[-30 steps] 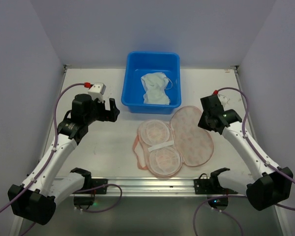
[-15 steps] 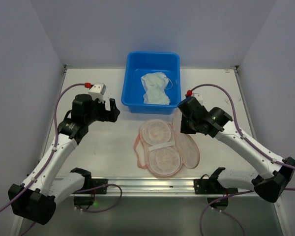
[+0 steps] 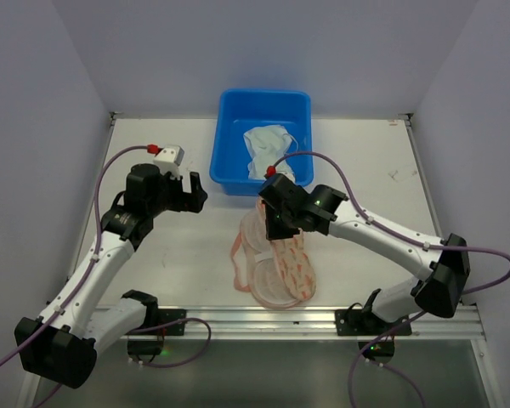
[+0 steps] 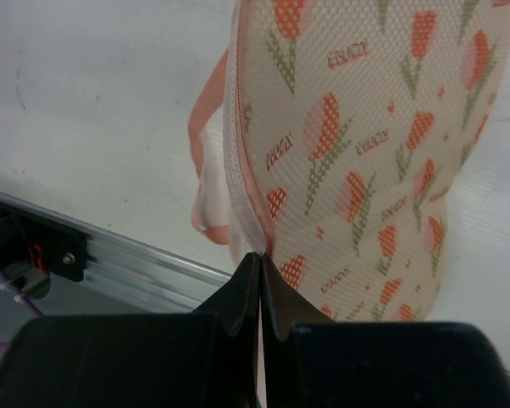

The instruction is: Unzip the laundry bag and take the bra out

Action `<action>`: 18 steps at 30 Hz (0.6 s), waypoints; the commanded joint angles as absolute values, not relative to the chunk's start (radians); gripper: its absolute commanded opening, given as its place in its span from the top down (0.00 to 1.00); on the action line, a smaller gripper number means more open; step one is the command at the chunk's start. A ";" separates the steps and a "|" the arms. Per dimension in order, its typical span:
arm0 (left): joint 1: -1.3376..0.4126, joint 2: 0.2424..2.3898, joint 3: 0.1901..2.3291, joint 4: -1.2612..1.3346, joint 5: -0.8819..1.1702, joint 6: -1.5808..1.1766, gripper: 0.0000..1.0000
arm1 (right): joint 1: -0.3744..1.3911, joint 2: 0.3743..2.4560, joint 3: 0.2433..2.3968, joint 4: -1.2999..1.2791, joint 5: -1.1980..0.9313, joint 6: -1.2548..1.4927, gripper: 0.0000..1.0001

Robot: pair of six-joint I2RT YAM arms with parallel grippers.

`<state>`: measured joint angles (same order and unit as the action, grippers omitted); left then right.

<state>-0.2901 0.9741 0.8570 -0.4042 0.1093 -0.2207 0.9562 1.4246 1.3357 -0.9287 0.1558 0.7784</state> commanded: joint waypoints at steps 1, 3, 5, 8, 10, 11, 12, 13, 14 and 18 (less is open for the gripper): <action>-0.285 0.963 0.850 -0.359 0.118 -0.201 0.00 | 0.971 1.471 1.358 -0.803 0.057 0.811 1.00; -0.285 0.963 0.848 -0.359 0.118 -0.201 0.00 | 0.971 1.491 1.330 -0.707 -0.018 0.816 1.00; -0.285 0.963 0.845 -0.359 0.118 -0.201 0.00 | 0.971 1.526 1.318 -0.634 -0.067 0.833 0.95; -0.285 0.962 0.842 -0.360 0.118 -0.201 0.00 | 0.971 1.577 1.307 -0.575 -0.129 0.847 0.78; -0.285 0.962 0.841 -0.359 0.118 -0.201 0.00 | 0.971 1.594 1.312 -0.566 -0.173 0.838 0.71; -0.285 0.960 0.839 -0.357 0.118 -0.202 0.00 | 0.971 1.606 1.318 -0.566 -0.187 0.831 0.60; -0.285 0.960 0.839 -0.357 0.118 -0.202 0.00 | 0.971 1.608 1.328 -0.565 -0.199 0.824 0.54; -0.285 0.960 0.839 -0.357 0.118 -0.202 0.00 | 0.971 1.606 1.335 -0.566 -0.216 0.810 0.47; -0.285 0.960 0.839 -0.357 0.117 -0.202 0.00 | 0.971 1.600 1.339 -0.571 -0.221 0.802 0.34; -0.285 0.959 0.838 -0.356 0.106 -0.204 0.00 | 0.960 1.553 1.364 -0.581 -0.178 0.772 0.06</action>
<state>-0.2901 0.9741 0.8520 -0.4046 0.1085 -0.2207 0.9676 1.6119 1.3193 -0.6083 -0.1535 0.8059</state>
